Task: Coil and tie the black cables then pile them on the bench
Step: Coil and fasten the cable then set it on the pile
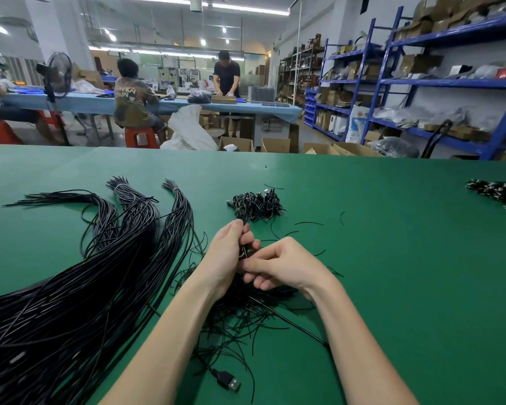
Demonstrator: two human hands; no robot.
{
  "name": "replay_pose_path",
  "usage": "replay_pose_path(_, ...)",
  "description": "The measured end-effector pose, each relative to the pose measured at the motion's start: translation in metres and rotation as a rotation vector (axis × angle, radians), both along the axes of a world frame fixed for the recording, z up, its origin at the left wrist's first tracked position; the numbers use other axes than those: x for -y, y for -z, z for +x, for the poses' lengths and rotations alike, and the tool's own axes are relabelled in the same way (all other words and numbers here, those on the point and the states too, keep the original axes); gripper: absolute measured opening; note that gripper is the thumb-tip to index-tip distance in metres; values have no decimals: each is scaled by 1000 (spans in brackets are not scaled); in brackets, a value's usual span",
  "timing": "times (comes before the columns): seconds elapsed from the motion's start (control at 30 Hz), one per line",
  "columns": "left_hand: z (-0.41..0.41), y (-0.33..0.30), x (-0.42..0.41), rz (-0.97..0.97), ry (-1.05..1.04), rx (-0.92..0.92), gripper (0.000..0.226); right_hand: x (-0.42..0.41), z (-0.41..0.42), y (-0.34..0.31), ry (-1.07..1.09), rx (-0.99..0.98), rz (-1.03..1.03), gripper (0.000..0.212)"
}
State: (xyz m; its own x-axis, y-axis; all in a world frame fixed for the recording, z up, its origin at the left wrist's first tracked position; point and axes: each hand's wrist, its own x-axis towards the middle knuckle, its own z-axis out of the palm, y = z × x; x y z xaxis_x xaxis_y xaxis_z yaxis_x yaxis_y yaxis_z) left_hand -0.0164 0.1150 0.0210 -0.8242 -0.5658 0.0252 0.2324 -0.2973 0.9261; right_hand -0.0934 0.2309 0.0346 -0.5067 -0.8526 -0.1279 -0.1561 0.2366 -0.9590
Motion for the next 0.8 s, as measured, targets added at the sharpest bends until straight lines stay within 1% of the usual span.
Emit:
replay_pose_path(0.1,0,-2,-2,49,-5,-21,27,-4,-3,0,-37,-29,25,15)
replay_pose_path(0.17,1,-4,0,46,-39,-40,30,-9,-8,1,-15,-109,81,20)
replay_pose_path(0.2,2,-5,3,35,-57,-45,31,-12,-12,3,25,-207,130,19)
replay_pose_path(0.27,5,-6,9,62,-63,-41,31,-20,-23,6,93,-476,284,12)
replay_pose_path(0.3,7,-6,11,99,-53,-35,29,-24,-26,8,85,-568,381,13)
replay_pose_path(0.33,8,-5,13,137,-39,-32,28,-25,-26,10,74,-606,455,14)
replay_pose_path(0.37,9,-3,14,169,-23,-31,27,-24,-25,12,77,-615,499,11)
replay_pose_path(0.43,8,-1,14,204,11,-32,26,-20,-23,14,106,-642,513,6)
replay_pose_path(0.5,6,0,14,191,43,-35,27,-19,-24,14,116,-667,506,8)
replay_pose_path(0.57,5,2,15,177,69,-51,30,-21,-25,12,77,-676,531,5)
replay_pose_path(0.63,4,3,16,185,91,-75,31,-23,-24,12,35,-685,544,13)
replay_pose_path(0.8,2,5,18,212,115,-100,33,-24,-26,11,95,-707,482,6)
